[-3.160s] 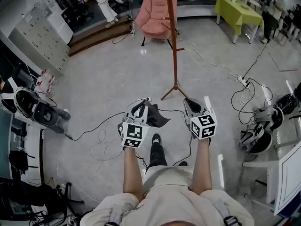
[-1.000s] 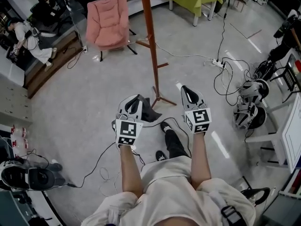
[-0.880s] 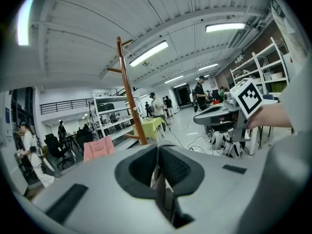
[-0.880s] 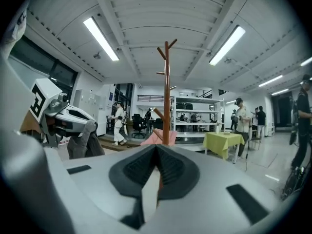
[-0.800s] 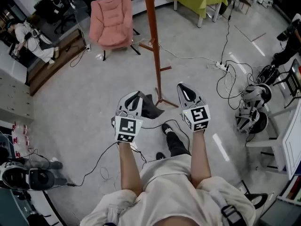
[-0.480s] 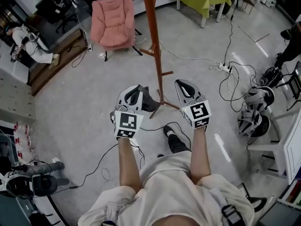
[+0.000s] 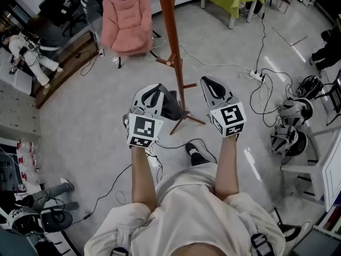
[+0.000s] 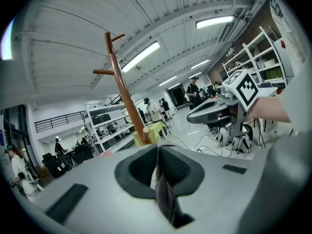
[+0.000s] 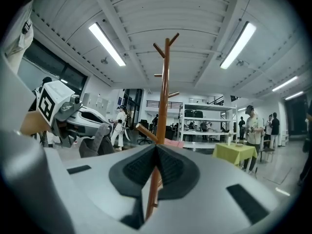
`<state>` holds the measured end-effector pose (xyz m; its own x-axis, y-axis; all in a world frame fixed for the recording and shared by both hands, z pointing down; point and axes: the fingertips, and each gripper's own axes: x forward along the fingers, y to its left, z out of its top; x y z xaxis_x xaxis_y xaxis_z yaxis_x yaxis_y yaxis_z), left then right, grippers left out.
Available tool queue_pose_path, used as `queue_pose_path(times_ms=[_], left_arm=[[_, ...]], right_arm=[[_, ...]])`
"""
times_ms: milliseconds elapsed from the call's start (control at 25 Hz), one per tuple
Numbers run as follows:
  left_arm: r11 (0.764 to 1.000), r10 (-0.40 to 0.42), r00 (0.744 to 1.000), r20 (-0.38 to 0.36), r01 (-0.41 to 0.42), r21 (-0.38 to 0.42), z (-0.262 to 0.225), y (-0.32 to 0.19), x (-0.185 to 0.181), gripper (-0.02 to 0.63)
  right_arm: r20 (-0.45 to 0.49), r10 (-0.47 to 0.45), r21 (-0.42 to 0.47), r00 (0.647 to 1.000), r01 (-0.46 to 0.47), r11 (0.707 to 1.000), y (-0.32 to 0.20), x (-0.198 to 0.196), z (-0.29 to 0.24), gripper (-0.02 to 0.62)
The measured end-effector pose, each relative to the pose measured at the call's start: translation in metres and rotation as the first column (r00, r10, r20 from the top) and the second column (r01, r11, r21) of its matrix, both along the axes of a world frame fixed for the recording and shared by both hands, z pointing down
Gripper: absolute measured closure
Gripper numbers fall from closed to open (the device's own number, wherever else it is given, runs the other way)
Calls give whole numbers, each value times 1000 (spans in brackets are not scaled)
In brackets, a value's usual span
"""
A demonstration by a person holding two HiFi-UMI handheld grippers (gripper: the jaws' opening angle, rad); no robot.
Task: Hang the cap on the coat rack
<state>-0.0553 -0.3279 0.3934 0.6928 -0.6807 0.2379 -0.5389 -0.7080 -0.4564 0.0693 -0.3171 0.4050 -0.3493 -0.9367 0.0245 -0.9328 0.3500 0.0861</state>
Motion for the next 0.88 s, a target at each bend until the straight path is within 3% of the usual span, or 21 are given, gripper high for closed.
queue_pose_path(times_ms=[320, 880], left_arm=[[999, -11, 1000, 15, 11, 43, -17, -20, 21, 591], [995, -59, 998, 29, 56, 77, -35, -64, 25, 591]], right_arm=[[-32, -32, 5, 999, 32, 999, -21, 16, -6, 591], [-47, -85, 17, 995, 86, 996, -68, 17, -17, 591]])
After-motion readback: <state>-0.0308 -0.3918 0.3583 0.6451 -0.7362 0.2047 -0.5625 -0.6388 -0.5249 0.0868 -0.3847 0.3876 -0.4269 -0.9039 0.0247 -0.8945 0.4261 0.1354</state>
